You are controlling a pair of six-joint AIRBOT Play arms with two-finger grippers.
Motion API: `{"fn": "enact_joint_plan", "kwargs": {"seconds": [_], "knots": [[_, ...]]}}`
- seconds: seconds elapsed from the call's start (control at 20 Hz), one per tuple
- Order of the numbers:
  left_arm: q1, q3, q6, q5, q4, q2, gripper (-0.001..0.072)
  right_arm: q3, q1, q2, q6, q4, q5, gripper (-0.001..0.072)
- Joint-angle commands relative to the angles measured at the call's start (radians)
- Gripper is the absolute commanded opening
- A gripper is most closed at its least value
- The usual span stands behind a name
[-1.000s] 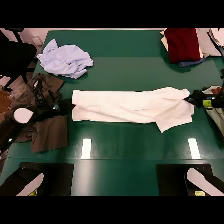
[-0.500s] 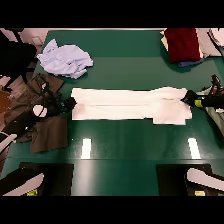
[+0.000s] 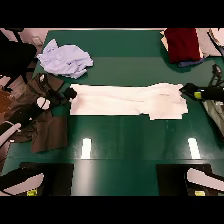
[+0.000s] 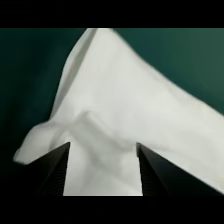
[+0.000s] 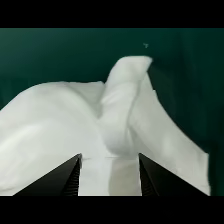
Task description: Fold the shirts.
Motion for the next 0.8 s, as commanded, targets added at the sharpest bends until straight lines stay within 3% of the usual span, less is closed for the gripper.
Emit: {"fn": "enact_joint_plan", "kwargs": {"seconds": [0.0,0.05,0.2,0.25,0.4,0.75], "knots": [[0.028,0.121,0.005,-0.03,0.068,-0.002,0.0492,0.014,-0.125,0.027,-0.021,-0.006,0.079,0.0409],[0.053,0.162,0.004,-0.071,0.08,-0.002,0.0493,0.014,-0.187,0.024,-0.04,-0.004,0.129,0.0433],[0.134,0.263,0.009,-0.212,0.082,-0.002,0.0492,0.014,-0.331,-0.066,-0.154,0.058,0.311,0.0646],[0.151,0.292,0.031,-0.258,0.08,-0.002,0.0492,0.014,-0.364,-0.108,-0.206,0.082,0.362,0.0682],[0.159,0.349,0.083,-0.356,0.085,-0.002,0.0492,0.014,-0.417,-0.234,-0.361,0.204,0.47,0.071],[0.159,0.36,0.084,-0.406,0.084,-0.002,0.0492,0.165,-0.316,-0.448,-0.415,0.232,0.623,0.0712]]}}
